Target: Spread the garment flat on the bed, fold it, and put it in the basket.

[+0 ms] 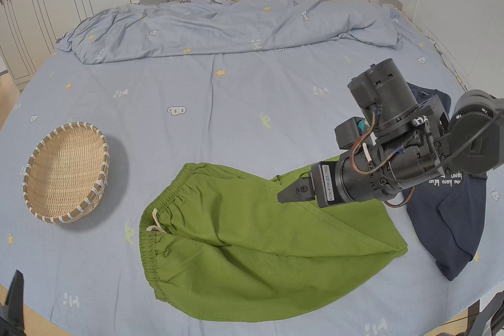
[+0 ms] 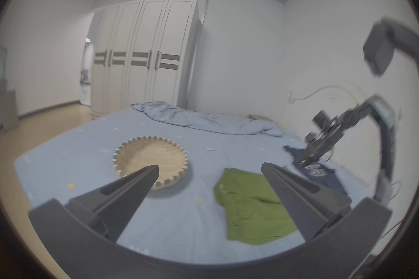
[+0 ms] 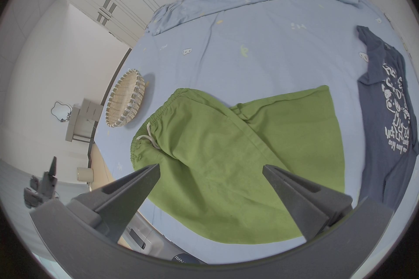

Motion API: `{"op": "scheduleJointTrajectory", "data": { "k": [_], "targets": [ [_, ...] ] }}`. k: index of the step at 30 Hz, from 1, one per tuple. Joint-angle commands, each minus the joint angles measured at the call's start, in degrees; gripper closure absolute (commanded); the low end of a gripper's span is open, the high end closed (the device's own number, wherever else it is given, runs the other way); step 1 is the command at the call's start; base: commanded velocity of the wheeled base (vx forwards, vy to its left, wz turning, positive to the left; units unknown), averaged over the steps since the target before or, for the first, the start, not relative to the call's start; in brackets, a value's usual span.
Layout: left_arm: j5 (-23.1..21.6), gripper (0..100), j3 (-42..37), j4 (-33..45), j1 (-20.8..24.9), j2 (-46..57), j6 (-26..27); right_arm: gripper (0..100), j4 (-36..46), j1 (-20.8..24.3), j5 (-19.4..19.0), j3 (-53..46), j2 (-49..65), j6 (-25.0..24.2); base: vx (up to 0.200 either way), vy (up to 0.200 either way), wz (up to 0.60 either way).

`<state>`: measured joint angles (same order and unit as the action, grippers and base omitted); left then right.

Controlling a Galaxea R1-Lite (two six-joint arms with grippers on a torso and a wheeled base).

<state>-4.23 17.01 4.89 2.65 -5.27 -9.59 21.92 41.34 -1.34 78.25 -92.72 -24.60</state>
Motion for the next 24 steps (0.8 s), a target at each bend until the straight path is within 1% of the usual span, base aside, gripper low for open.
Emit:
{"op": "scheduleJointTrajectory", "data": {
  "k": [1,3,4,6,8,9,10,11,13,14,15,16,17,18,19,21,22,23,24],
  "targets": [
    [-15.02,0,20.87,15.24,16.16,-27.6,-14.58,0,-6.27,-7.85,0.99,-13.74,6.76,-0.62,0.0,0.0,0.0],
    [-15.19,0,20.26,15.15,16.87,-30.07,-15.28,0,-7.94,-8.73,0.9,-15.06,7.03,-1.24,0.0,0.0,0.0],
    [-15.55,0,19.29,14.62,17.57,-35.69,-16.07,0,-12.34,-10.49,0.64,-17.96,7.47,-3.35,0.0,0.0,0.0],
    [-16.07,0,17.62,12.6,17.75,-43.43,-15.63,0,-16.65,-11.81,0.46,-20.95,8.7,-5.72,0.0,0.0,0.0],
    [-16.07,0,16.57,9.0,17.48,-48.17,-15.63,0,-17.0,-13.13,0.11,-22.53,9.93,-5.99,0.0,0.0,0.0],
    [-15.98,0,15.51,4.87,17.13,-52.13,-16.07,0,-17.0,-14.62,-0.86,-23.76,10.98,-5.81,0.0,0.0,0.0],
    [-15.98,0,15.51,4.87,17.13,-52.13,-16.07,0,-17.0,-14.62,-0.86,-23.76,10.98,-5.81,0.0,0.0,0.0],
    [-16.07,0,13.84,-1.11,15.72,-56.96,-16.6,0,-16.91,-16.2,-3.49,-25.08,13.09,-5.81,0.0,0.0,0.0],
    [-17.57,0,10.68,-8.4,13.7,-63.11,-16.16,0,-16.65,-18.57,-8.68,-26.48,16.43,-5.72,0.0,0.0,0.0],
    [-18.45,0,9.54,-10.16,13.7,-64.61,-15.98,0,-16.56,-19.28,-10.17,-26.84,17.31,-5.72,0.0,0.0,0.0],
    [-18.45,0,9.54,-10.16,13.7,-64.61,-15.98,0,-16.56,-19.28,-10.17,-26.84,17.31,-5.72,0.0,0.0,0.0],
    [-20.64,0,5.67,-14.38,13.44,-68.12,-14.31,0,-16.56,-19.98,-12.55,-27.45,19.07,-5.72,0.0,0.0,0.0],
    [-20.64,0,5.41,-14.56,13.44,-68.3,-14.14,0,-16.56,-19.98,-12.55,-27.45,19.16,-5.72,0.0,0.0,0.0],
    [-20.91,0,1.8,-16.49,13.09,-70.67,-10.27,0,-16.56,-19.98,-12.63,-27.45,19.77,-5.72,0.0,0.0,0.0],
    [-20.91,0,0.04,-17.28,12.82,-72.08,-7.19,0,-16.56,-19.98,-12.63,-27.45,19.86,-5.72,0.0,0.0,0.0],
    [-20.91,0,0.04,-17.28,12.82,-72.08,-7.19,0,-16.56,-19.98,-12.63,-27.45,19.86,-5.72,0.0,0.0,0.0],
    [-20.91,0,-4.17,-20.01,9.66,-77.35,4.67,0,-16.56,-19.81,-12.63,-27.8,20.12,-5.72,0.0,0.0,0.0],
    [-20.99,0,-4.17,-20.18,9.4,-77.53,4.94,0,-16.56,-19.81,-12.63,-27.89,20.12,-5.72,0.0,0.0,0.0],
    [-22.14,0,-4.79,-22.91,6.32,-79.11,5.64,0,-16.73,-19.81,-12.63,-28.86,20.39,-5.72,0.0,0.0,0.0]
  ]
}}
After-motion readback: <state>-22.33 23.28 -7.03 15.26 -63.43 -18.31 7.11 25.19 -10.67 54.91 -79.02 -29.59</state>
